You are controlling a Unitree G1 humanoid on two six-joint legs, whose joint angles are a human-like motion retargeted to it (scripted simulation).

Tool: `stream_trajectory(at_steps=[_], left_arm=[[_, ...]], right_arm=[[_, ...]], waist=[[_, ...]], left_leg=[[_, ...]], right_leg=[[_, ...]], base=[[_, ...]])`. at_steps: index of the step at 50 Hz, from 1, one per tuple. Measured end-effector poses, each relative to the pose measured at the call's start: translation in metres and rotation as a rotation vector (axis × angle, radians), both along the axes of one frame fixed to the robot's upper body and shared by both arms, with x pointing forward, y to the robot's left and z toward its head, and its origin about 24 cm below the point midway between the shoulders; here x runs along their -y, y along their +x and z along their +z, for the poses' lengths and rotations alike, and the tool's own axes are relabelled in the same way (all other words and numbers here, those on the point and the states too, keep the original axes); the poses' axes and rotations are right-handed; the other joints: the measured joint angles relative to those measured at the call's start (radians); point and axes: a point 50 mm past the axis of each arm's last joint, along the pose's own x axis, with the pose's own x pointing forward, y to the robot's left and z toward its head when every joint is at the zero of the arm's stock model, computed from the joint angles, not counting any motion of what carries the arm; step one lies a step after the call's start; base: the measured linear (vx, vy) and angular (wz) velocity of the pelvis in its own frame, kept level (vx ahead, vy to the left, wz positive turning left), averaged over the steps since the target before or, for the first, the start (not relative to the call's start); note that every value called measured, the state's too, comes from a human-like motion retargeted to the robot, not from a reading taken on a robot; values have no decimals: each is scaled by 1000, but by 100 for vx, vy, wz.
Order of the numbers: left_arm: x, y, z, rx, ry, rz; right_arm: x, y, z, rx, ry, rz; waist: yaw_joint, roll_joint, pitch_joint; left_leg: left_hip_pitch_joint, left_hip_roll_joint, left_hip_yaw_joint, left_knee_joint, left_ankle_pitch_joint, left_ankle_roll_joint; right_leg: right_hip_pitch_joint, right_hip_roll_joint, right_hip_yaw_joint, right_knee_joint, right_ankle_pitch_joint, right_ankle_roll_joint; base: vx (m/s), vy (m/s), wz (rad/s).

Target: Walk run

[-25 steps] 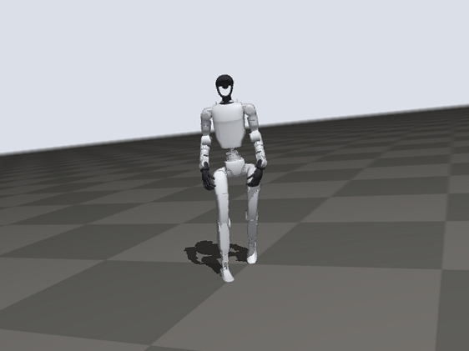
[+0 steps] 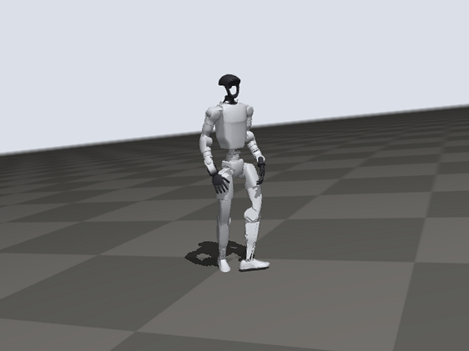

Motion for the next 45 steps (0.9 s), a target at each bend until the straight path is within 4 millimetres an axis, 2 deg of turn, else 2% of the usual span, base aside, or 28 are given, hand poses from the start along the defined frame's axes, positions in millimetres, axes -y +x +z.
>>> stream_trajectory(at_steps=[2,3,5,6,7,8,10,14,18,20,21,25,30,32,33,35,37,38,40,42,43,45], left_arm=[[0,-2,0,7,1,22],[1,-4,-1,1,-8,41],[6,-9,-4,-51,-54,76],[6,-12,-7,-98,-67,78],[6,-14,-8,-141,-71,71],[4,-15,-9,-174,-55,47],[1,-13,-8,-192,-23,-35],[-3,-14,-5,-185,2,-166],[1,-24,-9,-210,-28,-95],[4,-31,-11,-227,-60,-31],[5,-34,-12,-244,-73,-3],[9,-51,-17,-326,-117,78],[14,-56,-19,-343,-142,158],[15,-58,-20,-354,-138,152],[16,-58,-20,-361,-139,146],[17,-61,-20,-376,-140,133],[14,-63,-20,-387,-135,112],[12,-64,-20,-392,-133,103],[9,-66,-20,-395,-126,88],[11,-61,-20,-384,-97,46],[11,-56,-20,-365,-80,30],[8,-42,-16,-293,-36,-20]], right_arm=[[-1,-3,-1,-17,4,-3],[-2,-5,-2,-27,7,-8],[-4,-6,-3,-34,4,-22],[-4,-4,-3,-25,-3,-33],[-3,-2,-3,-9,-12,-42],[-1,3,-1,21,-27,-49],[3,12,3,98,-68,-41],[0,23,8,223,-87,-74],[-9,29,13,310,5,-205],[-12,33,17,357,29,-239],[-13,34,18,376,36,-249],[-17,37,20,395,66,-257],[-13,37,19,358,36,-163],[-12,38,19,360,26,-152],[-12,39,20,364,24,-154],[-13,40,20,375,28,-178],[-17,41,19,383,45,-237],[-20,40,18,383,59,-274],[-30,38,16,359,112,-341],[-30,35,14,306,150,-363],[-26,34,13,280,136,-350],[-17,33,11,242,76,-268]], waist=[[14,-12,-12],[34,-18,-15],[60,-13,-19],[51,10,-21],[38,36,-19],[19,69,-10],[-28,119,8],[-58,166,27],[-85,182,33],[-106,178,32],[-114,169,33],[-135,121,46],[-142,67,76],[-155,58,83],[-160,52,83],[-172,49,70],[-207,44,51],[-232,45,43],[-226,72,24],[-233,74,25],[-245,58,18],[-244,26,3]], left_leg=[[28,-28,-42,-18,-51,17],[21,-55,-140,-22,-67,27],[18,-91,-285,-38,-85,44],[57,-54,-215,-48,-82,42],[89,-27,-183,-57,-83,41],[109,-22,-226,-63,-92,46],[149,-17,-318,-75,-101,53],[197,-9,-437,-82,-94,53],[237,-30,-570,-77,-86,52],[257,-50,-624,-76,-82,56],[271,-67,-656,-77,-79,58],[341,-129,-779,-78,-69,56],[465,-161,-885,-94,-41,28],[506,-157,-920,-88,-19,7],[524,-155,-933,-83,-3,-6],[543,-139,-951,-69,49,-43],[541,-136,-1014,-12,150,-100],[535,-132,-1051,35,227,-137],[479,-120,-1082,166,431,-261],[366,-111,-1065,403,574,-391],[304,-91,-1004,502,628,-420],[214,-27,-857,605,704,-396]], right_leg=[[23,-14,-15,29,40,36],[34,-22,-5,54,78,56],[42,-42,16,136,210,87],[33,-51,11,203,288,74],[19,-55,8,278,357,42],[-4,-51,12,368,409,-29],[-91,-6,118,548,518,-160],[-239,58,299,736,414,-111],[-373,80,445,725,294,-106],[-416,31,449,649,229,-120],[-430,16,463,589,231,-111],[-474,-17,561,322,259,-29],[-534,16,774,66,216,52],[-537,26,826,11,199,157],[-543,23,820,-1,197,175],[-545,40,802,14,206,103],[-529,38,762,65,278,74],[-517,23,725,85,280,61],[-473,100,904,158,181,23],[-436,35,751,174,133,18],[-411,-7,670,155,131,11],[-367,-52,573,134,112,-6]], base=[[65,7,49],[74,13,2],[79,22,13],[70,24,84],[69,26,144],[67,25,178],[55,19,214],[55,15,177],[50,12,213],[59,11,232],[58,8,227],[57,3,214],[75,-3,175],[68,-7,161],[80,-11,150],[95,-16,156],[76,-17,209],[89,-28,214],[107,-38,181],[77,-25,228],[64,-24,222],[66,-24,160]])
